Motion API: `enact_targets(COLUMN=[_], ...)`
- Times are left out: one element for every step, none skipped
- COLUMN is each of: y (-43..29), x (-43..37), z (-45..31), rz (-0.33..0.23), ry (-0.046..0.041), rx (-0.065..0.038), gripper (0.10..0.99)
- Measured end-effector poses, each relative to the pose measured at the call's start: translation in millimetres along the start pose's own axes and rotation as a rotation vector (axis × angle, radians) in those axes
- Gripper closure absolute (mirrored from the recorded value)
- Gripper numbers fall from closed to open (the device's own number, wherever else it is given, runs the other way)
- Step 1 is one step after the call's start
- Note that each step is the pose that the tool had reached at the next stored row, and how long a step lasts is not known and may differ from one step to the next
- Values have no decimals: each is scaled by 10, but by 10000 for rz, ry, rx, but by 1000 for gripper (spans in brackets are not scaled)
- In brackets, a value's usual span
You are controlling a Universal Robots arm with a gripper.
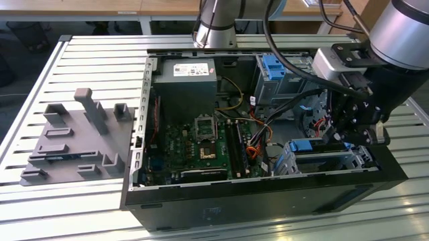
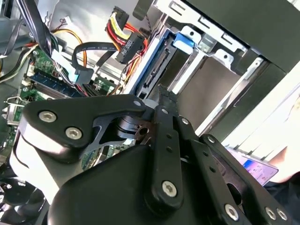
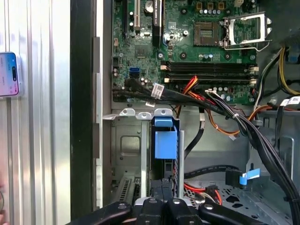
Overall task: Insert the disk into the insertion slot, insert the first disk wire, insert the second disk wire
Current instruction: 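Insert the first disk wire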
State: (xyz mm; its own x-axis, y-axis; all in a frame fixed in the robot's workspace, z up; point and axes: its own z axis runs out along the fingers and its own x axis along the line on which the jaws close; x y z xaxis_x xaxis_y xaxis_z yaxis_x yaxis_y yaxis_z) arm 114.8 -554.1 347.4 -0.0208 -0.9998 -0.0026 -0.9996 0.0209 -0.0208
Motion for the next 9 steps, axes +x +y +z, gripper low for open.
enact_targets(y=[0, -1, -2, -3, -3, -4, -4, -4, -4], x=[-1, -2, -4, -8, -13, -19, -25, -30, -39], z=[-9, -25, -50, -79, -105, -129, -150, -163, -167], rz=[1, 0, -1, 0, -1, -1, -1, -1, 0], ry=[4, 0, -2, -4, -4, -4, -5, -7, -10], rx=[-3, -6, -7, -7, -8, -7, -8, -7, -7], gripper=[980, 980, 980, 980, 980, 980, 980, 980, 980])
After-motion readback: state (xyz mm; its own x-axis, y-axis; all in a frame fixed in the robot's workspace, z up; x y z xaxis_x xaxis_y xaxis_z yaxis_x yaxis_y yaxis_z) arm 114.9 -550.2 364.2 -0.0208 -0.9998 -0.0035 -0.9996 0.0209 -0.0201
